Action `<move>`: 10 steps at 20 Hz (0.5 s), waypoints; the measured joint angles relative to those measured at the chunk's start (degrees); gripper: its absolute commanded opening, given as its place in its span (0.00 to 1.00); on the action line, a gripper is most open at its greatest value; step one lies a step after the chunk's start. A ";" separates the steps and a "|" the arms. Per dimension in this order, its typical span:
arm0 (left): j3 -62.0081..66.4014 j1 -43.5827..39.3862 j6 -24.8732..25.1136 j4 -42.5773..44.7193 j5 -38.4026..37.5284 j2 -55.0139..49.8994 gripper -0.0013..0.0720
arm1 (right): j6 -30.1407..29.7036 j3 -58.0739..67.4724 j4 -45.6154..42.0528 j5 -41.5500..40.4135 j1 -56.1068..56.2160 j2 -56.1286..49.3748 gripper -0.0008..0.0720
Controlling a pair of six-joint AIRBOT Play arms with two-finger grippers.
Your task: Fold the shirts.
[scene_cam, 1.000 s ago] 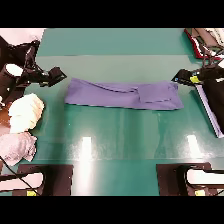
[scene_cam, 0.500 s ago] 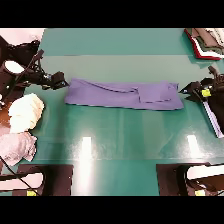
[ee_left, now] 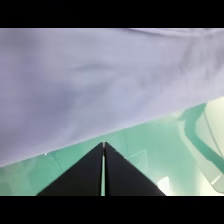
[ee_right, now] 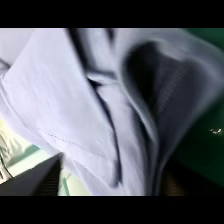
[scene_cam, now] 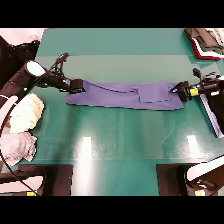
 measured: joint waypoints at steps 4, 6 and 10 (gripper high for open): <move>0.00 -4.13 -0.48 0.00 3.02 -0.04 0.05 | -0.81 0.48 -1.05 -1.01 2.71 -1.55 0.04; 0.20 -5.97 -1.68 0.00 5.20 -0.33 0.05 | -1.70 0.61 -0.83 -1.03 3.21 -1.46 0.04; 3.41 -9.51 -3.26 0.04 6.99 -3.96 0.05 | -2.75 0.76 1.29 -0.90 3.72 2.27 0.03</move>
